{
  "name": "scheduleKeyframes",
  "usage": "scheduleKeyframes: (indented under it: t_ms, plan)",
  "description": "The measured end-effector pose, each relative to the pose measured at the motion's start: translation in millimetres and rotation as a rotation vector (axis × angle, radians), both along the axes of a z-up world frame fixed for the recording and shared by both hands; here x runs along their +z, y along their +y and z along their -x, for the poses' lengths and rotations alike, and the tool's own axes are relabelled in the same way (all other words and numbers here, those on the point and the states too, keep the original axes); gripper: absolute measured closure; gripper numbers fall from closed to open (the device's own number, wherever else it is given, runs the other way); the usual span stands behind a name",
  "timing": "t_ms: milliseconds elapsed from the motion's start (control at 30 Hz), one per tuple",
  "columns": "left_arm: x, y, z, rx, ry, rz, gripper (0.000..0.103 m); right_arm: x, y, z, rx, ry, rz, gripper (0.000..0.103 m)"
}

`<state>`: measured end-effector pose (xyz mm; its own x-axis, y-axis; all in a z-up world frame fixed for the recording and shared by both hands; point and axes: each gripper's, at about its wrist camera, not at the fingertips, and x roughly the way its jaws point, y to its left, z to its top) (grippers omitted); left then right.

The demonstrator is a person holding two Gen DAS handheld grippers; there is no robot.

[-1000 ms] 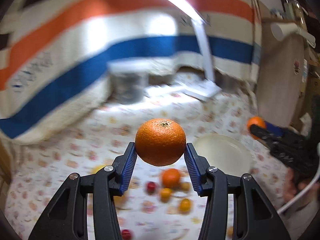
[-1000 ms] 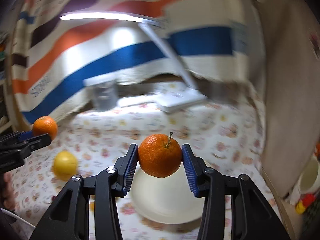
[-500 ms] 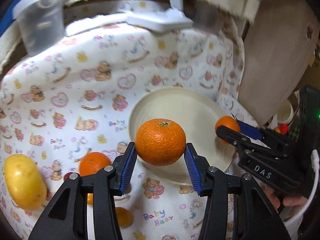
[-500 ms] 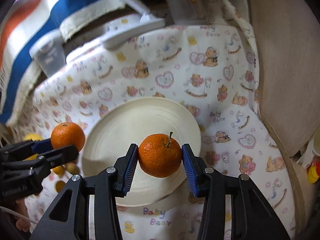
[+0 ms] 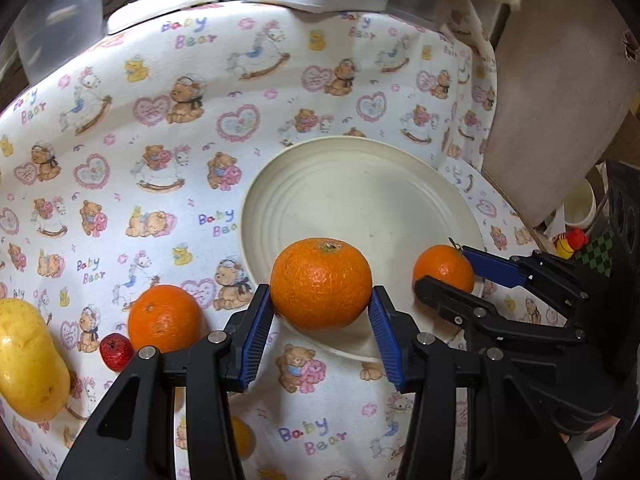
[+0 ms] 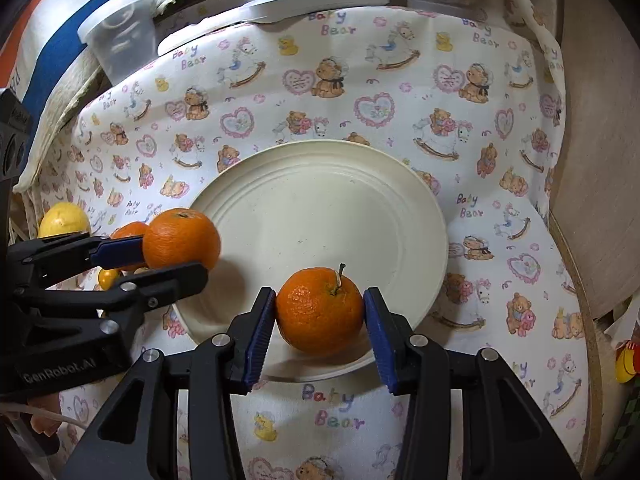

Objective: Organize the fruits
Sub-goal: 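Carry the orange to the cream plate and open the left tool, then lower the tangerine onto the plate and open the right tool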

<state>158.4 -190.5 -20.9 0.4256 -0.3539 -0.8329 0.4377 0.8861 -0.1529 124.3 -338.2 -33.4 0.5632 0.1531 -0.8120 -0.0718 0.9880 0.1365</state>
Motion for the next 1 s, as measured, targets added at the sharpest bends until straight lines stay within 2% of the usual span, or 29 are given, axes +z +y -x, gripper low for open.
scheduleKeyframes:
  t_ms: [100,200,333,567,633,733,800,867,1000]
  plan:
    - [-0.9,-2.2,-1.7,0.003,-0.003,0.004,0.055,0.3,-5.2,-1.1,-0.018,0.011,-0.008,0.056]
    - [2.0,-0.7,-2.1,0.012,-0.021,0.015,0.055,2.3,-17.1,-1.7,-0.045,0.022,-0.072,0.055]
    - [10.3,5.7,-0.2,0.024,-0.037,0.023,0.055,8.1,-22.8,0.7,-0.063,-0.003,-0.093,0.039]
    - [41.7,31.0,18.7,0.065,-0.14,0.04,0.055,21.4,-21.6,8.2,-0.066,-0.061,-0.104,0.039]
    - [56.9,41.0,31.2,0.074,-0.204,0.032,0.051,34.3,-15.5,17.7,-0.05,-0.126,-0.103,0.039]
    - [81.6,58.4,55.6,0.094,-0.327,0.023,0.034,51.6,-5.9,31.4,-0.024,-0.226,-0.089,0.034]
    - [95.4,72.2,72.6,0.099,-0.4,0.04,0.01,60.0,-1.3,39.7,-0.02,-0.289,-0.093,0.031]
    - [103.0,88.4,89.6,0.11,-0.467,0.074,0.0,64.5,2.8,43.5,-0.01,-0.328,-0.105,0.03]
    - [104.6,111.8,111.7,0.167,-0.558,0.06,0.001,67.7,12.6,48.6,-0.011,-0.373,-0.107,0.03]
